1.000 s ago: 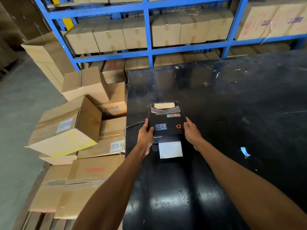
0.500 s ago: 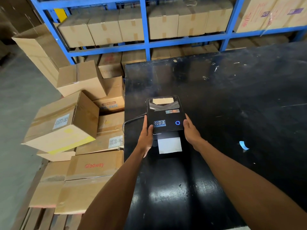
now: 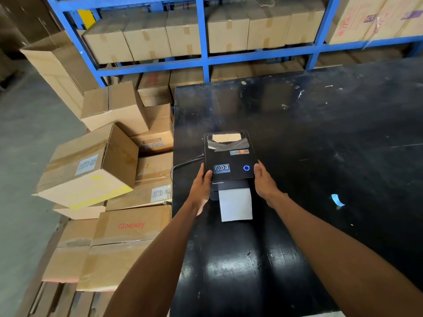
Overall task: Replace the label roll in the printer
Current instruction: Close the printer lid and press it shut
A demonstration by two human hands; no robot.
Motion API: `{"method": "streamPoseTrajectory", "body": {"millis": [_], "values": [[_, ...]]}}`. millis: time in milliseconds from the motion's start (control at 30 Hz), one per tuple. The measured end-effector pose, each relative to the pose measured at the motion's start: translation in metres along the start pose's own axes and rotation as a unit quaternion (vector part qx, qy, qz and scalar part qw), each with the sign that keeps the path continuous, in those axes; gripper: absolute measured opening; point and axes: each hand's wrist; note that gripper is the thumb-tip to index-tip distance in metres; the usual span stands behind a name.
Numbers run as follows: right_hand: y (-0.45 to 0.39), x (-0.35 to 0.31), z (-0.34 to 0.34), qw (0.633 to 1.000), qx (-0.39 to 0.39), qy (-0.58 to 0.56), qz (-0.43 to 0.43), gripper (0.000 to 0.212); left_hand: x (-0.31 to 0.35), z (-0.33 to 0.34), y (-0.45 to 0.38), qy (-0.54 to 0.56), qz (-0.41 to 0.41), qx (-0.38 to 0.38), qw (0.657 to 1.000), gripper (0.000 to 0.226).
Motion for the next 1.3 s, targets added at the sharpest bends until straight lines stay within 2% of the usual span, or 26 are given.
{"method": "streamPoseTrajectory", "body": {"millis": [233,1067,1200,1300], "values": [[0.001,0.000,0.000,1.000,0.002,-0.001,0.009,0.054,-0.002,0.001,-0.001,0.000,-0.021,0.001,1.000,0.052],[-0.003,0.004,-0.004,1.000,-0.010,0.011,-0.003,0.056,0.002,-0.001,0.003,0.001,-0.018,0.011,1.000,0.051],[-0.004,0.006,-0.003,1.000,0.003,0.018,-0.022,0.055,0.007,0.001,0.008,-0.031,-0.006,0.020,0.999,0.051],[-0.004,0.004,-0.003,0.997,0.019,0.056,-0.042,0.055,0.013,0.003,0.012,-0.102,0.043,0.044,0.993,0.050]]}}
Point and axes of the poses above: each hand's wrist, its own y-axis away from the middle knuckle, its own z-axis out of the palm, x = y × z, and after that the axes turned 12 degrees about -y, right-handed
